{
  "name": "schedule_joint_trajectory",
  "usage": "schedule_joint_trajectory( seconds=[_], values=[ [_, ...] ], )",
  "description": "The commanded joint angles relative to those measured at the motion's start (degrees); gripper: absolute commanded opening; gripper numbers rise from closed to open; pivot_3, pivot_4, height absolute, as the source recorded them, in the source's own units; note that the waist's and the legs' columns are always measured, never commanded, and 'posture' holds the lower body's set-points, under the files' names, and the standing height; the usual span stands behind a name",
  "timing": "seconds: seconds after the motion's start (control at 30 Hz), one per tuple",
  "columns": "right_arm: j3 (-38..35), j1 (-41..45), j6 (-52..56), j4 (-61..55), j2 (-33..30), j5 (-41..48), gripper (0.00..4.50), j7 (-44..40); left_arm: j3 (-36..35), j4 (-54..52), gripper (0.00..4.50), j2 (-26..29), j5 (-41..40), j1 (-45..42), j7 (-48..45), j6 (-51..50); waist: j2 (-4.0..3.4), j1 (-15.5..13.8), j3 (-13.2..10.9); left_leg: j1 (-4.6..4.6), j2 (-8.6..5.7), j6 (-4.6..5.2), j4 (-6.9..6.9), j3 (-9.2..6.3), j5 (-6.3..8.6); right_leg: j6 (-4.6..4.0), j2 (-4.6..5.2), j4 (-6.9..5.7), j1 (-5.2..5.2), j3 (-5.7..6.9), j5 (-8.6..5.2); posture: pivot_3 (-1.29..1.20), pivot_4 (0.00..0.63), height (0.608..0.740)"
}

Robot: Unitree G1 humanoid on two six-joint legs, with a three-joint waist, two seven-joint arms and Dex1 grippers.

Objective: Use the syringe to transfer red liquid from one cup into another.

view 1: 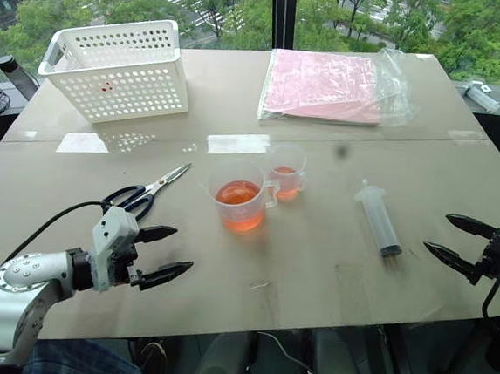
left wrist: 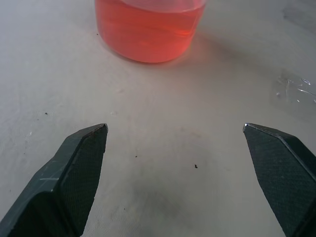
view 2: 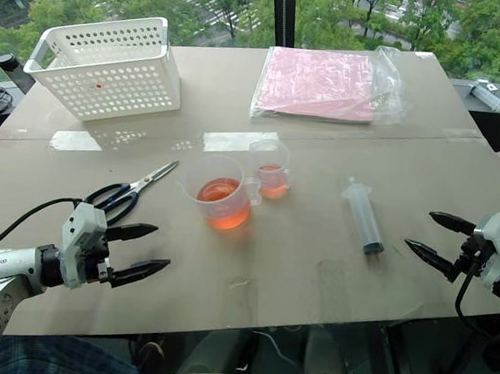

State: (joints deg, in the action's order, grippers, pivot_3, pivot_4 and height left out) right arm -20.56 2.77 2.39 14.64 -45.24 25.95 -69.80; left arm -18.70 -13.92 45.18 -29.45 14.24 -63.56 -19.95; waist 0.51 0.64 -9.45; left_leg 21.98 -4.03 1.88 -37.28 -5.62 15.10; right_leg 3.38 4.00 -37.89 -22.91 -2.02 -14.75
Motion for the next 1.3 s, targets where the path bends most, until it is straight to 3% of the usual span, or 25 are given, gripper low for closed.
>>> schedule_joint_trajectory(
  seconds=[0.03, 0.23, 0.37, 0.67, 0.77, 0.9, 1.3],
  values=[
    [-0.6, 0.6, -0.3, -0.2, -1.0, 0.5, 4.42, -0.5, -0.3, -0.2, 4.50, 0.2, -0.8, -0.1, -0.3, 0.1, 0.00, 0.0, 0.0, 0.00, 0.00, 0.00, 0.00, 0.00, 0.00, 0.00, 0.00, 0.00, 0.00, 0.00, 0.00, 0.00, 0.150, 0.740],
    [-0.7, 0.6, 1.0, -1.9, -1.1, 1.2, 4.42, -0.2, -0.7, 0.1, 4.50, 0.6, -1.3, -0.6, -0.9, -0.1, 0.00, 0.0, 0.0, 0.00, 0.00, 0.00, 0.00, 0.00, 0.00, 0.00, 0.00, 0.00, 0.00, 0.01, 0.00, 0.00, 0.150, 0.740],
    [0.0, 1.1, 9.5, -10.7, -1.4, 4.8, 4.42, 2.4, -3.4, -1.1, 4.50, 3.5, -4.1, -1.0, -4.3, -1.5, -0.03, 0.1, 0.0, 0.01, 0.00, 0.00, 0.02, 0.00, 0.00, 0.00, 0.00, 0.00, -0.02, -0.01, 0.00, 0.00, 0.150, 0.740],
    [7.2, 12.4, 47.2, -34.0, -6.2, 12.0, 4.42, 21.5, -10.6, -4.3, 4.50, 14.6, -20.7, -13.0, -11.3, -14.4, -0.09, -0.1, -0.1, 0.16, 0.02, 0.00, -0.01, -0.13, 0.00, -0.01, 0.01, 0.10, -0.08, 0.17, -0.01, 0.00, 0.150, 0.740],
    [13.8, 23.6, 71.6, -35.3, -8.6, 10.7, 4.42, 32.0, -9.8, -4.3, 4.50, 17.2, -23.9, -20.2, -11.3, -16.7, -0.04, 0.0, -0.1, 0.55, 0.00, -0.08, -0.06, -0.18, -0.05, -0.01, 0.01, 0.12, -0.43, 0.22, 0.02, 0.00, 0.150, 0.740],
    [17.8, 33.2, 87.8, -33.2, -4.8, 9.7, 4.42, 39.3, -7.3, -3.3, 4.50, 18.6, -23.4, -27.1, -11.8, -16.6, -0.05, 0.1, -0.1, 0.91, -0.04, -0.29, -0.02, -0.18, -0.17, -0.05, 0.03, 0.03, -0.81, 0.21, 0.01, 0.00, 0.150, 0.740],
    [31.4, 47.6, 90.1, -18.8, 4.4, 13.4, 4.42, 49.7, 1.1, -1.3, 4.50, 17.9, -21.8, -41.7, -10.5, -18.3, -0.01, 0.7, -0.1, 0.95, -0.06, -0.27, 0.02, -0.01, -0.17, -0.03, -0.01, 0.00, -0.95, 0.31, 0.02, 0.00, 0.150, 0.740]
  ],
)
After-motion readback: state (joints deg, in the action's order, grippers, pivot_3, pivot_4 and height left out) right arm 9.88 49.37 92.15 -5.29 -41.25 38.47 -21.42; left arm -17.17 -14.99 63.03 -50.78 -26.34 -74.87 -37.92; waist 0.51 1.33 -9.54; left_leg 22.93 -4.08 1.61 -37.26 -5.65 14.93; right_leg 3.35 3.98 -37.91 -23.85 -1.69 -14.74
